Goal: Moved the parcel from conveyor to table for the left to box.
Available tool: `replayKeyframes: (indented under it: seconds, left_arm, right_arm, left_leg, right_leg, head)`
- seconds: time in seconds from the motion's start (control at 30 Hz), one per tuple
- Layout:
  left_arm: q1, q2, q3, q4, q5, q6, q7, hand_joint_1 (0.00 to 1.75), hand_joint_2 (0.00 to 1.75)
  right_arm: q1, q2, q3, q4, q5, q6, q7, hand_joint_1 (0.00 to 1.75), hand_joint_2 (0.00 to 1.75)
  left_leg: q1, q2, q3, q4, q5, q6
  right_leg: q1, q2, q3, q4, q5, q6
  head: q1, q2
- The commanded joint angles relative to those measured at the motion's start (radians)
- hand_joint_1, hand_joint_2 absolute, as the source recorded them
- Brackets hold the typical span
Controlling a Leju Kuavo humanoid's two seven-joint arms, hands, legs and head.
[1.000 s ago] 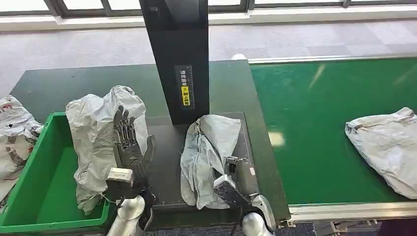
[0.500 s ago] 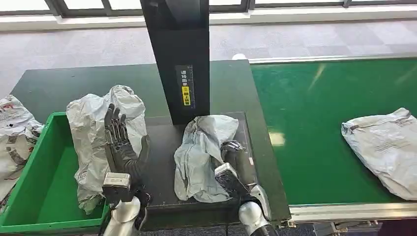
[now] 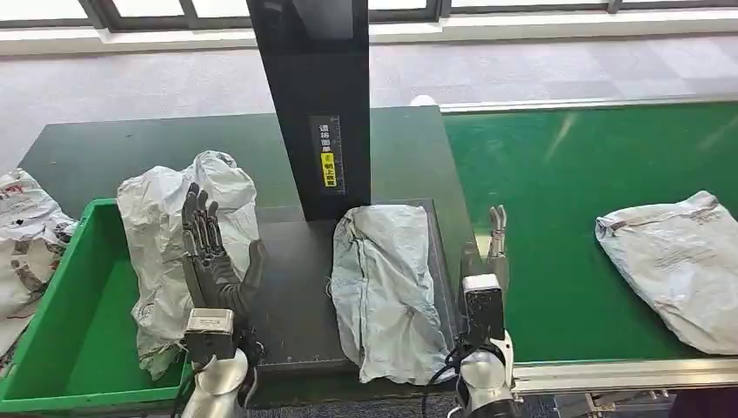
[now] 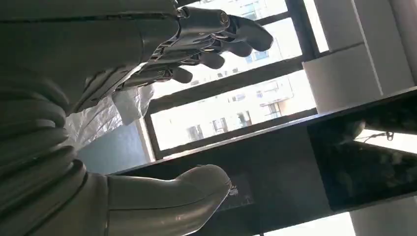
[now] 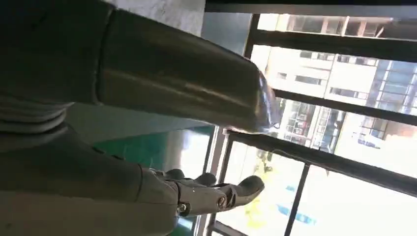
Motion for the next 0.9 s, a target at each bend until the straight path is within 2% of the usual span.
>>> replayKeyframes:
  seconds: [0.03,0.33,0.4,0.53,0.7,0.9]
  left_arm:
    - [0.054,-0.054,0.005,-0.004,-0.027,0.03,-0.01,0.0,1.75]
    - [0.048,-0.038,-0.042,0.018,-0.062,0.022,-0.005,0.0,1.75]
    - [0.029,-0.012,-0.091,0.047,-0.165,-0.03,0.044,0.0,1.75]
    - [-0.053,-0.008,-0.126,0.226,-0.368,-0.043,0.103,0.0,1.75]
    - [-0.115,-0.016,-0.161,0.447,-0.59,-0.001,0.189,0.0,1.75]
    - [-0.139,-0.015,-0.166,0.5,-0.691,0.004,0.265,0.0,1.75]
  right_arm:
    - [0.039,0.036,-0.104,-0.064,-0.01,0.016,0.006,0.0,0.0]
    - [0.053,0.043,-0.125,-0.073,-0.008,0.044,0.015,0.0,0.0]
    - [0.056,0.046,-0.132,-0.109,0.007,-0.015,0.001,0.0,0.0]
    - [0.037,0.039,-0.123,-0.126,0.038,-0.034,0.001,0.0,0.0]
    - [0.083,-0.033,0.027,-0.259,-0.027,-0.243,0.001,0.0,0.0]
    - [0.076,-0.042,0.046,-0.256,-0.031,-0.274,0.001,0.0,0.0]
  left_leg:
    - [0.0,0.001,0.001,-0.001,-0.001,0.001]
    - [0.0,0.001,0.002,-0.002,0.0,0.001]
    - [0.0,0.0,0.002,-0.002,0.0,0.001]
    - [-0.001,-0.001,0.002,-0.002,0.001,0.001]
    - [-0.001,-0.002,0.002,-0.002,0.001,0.001]
    - [-0.001,0.0,0.002,-0.002,0.0,0.001]
  right_leg:
    - [0.0,-0.001,0.001,-0.001,-0.001,0.0]
    - [0.0,-0.002,0.002,-0.002,-0.001,0.0]
    - [0.0,-0.004,0.003,-0.002,-0.001,0.0]
    - [0.0,-0.005,0.003,-0.002,-0.001,0.0]
    - [-0.001,-0.005,0.003,-0.002,0.0,0.0]
    - [0.0,-0.004,0.002,-0.002,0.0,-0.001]
  head:
    - [0.0,0.0]
    - [0.0,0.0]
    - [0.0,0.0]
    - [0.0,0.0]
    - [0.0,0.0]
    - [0.0,0.0]
